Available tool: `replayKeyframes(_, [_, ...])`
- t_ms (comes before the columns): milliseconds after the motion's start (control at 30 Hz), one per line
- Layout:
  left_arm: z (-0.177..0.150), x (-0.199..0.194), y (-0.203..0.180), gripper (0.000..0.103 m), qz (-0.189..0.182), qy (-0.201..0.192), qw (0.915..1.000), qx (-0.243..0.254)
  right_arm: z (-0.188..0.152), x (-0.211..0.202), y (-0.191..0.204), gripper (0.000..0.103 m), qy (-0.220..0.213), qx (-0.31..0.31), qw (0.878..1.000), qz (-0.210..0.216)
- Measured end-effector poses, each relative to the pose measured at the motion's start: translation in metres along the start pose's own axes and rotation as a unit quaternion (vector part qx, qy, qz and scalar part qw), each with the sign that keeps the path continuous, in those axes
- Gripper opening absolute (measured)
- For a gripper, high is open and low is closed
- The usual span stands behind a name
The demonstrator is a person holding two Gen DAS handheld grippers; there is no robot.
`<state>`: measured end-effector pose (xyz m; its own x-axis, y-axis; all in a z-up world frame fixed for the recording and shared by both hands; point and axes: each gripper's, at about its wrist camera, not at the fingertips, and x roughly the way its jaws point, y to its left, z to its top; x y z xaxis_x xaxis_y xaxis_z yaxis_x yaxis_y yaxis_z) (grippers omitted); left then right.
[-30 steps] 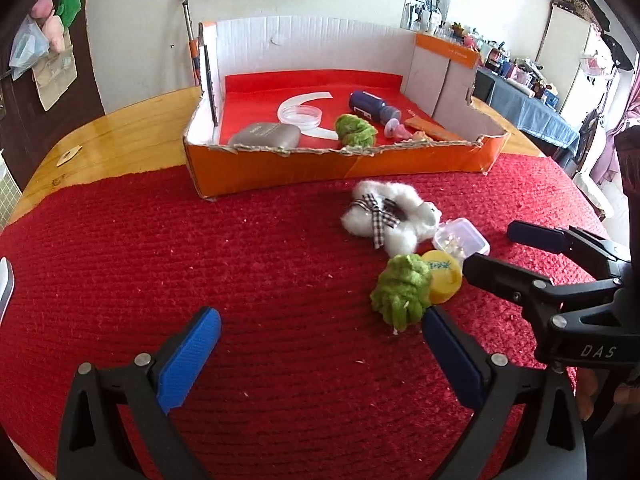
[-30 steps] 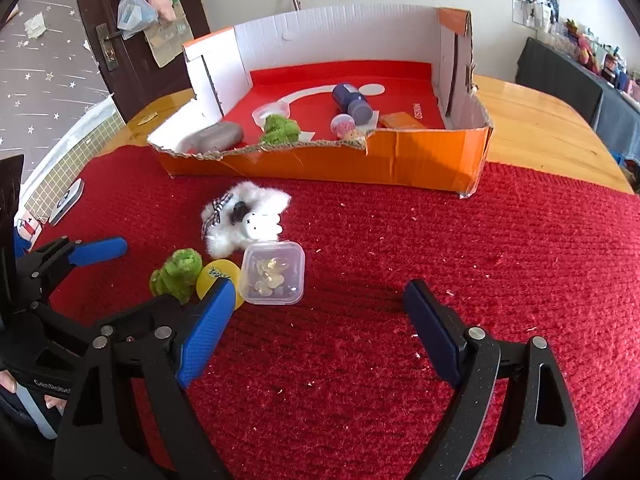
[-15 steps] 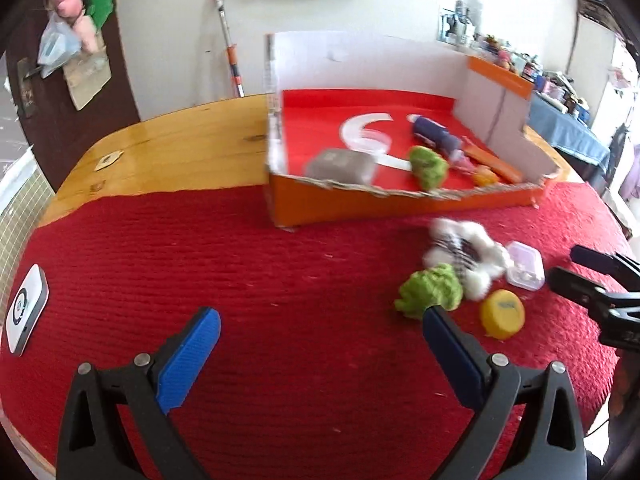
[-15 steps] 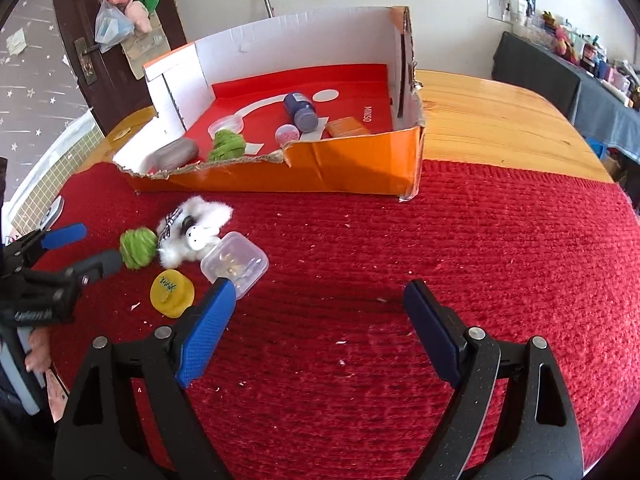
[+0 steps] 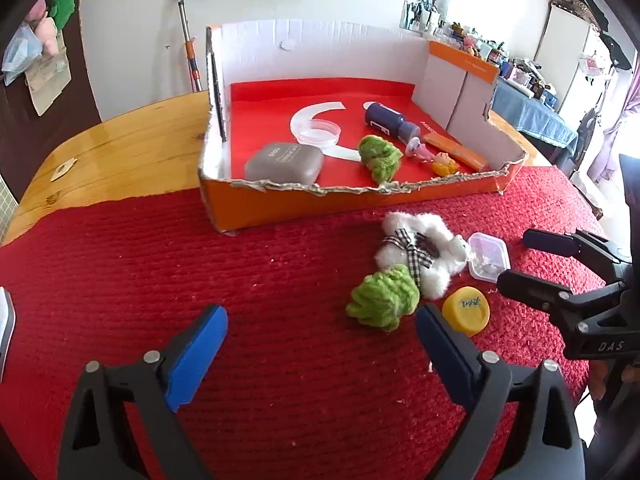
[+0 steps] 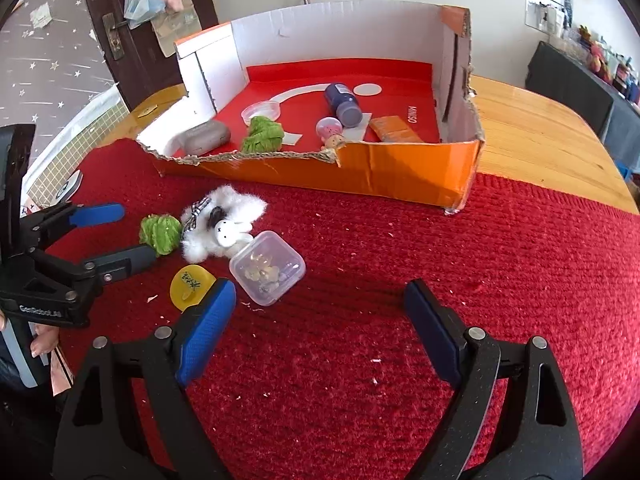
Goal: Organize objects
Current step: 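Move the left tool to the green plush toy while the right tool approaches the clear bead container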
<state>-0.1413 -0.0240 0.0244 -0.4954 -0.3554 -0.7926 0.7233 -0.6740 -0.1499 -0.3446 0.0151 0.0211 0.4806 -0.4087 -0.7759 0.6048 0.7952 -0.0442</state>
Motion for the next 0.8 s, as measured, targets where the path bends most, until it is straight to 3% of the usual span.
replayKeyframes(400, [0.004, 0.009, -0.002, 0.090, -0.010, 0.001, 0.9999, 0.005, 0.006, 0.009, 0.015, 0.087, 0.002, -0.041, 0.999, -0.008])
replayKeyframes(500, [0.003, 0.008, -0.005, 0.083, -0.015, -0.005, 0.9998, 0.009, 0.006, 0.010, 0.020, 0.085, -0.002, -0.054, 0.998, -0.009])
replayKeyframes(800, [0.000, 0.004, -0.014, 0.058, -0.034, -0.013, 0.9991, 0.021, 0.003, 0.010, 0.027, 0.065, -0.004, -0.074, 0.997, -0.009])
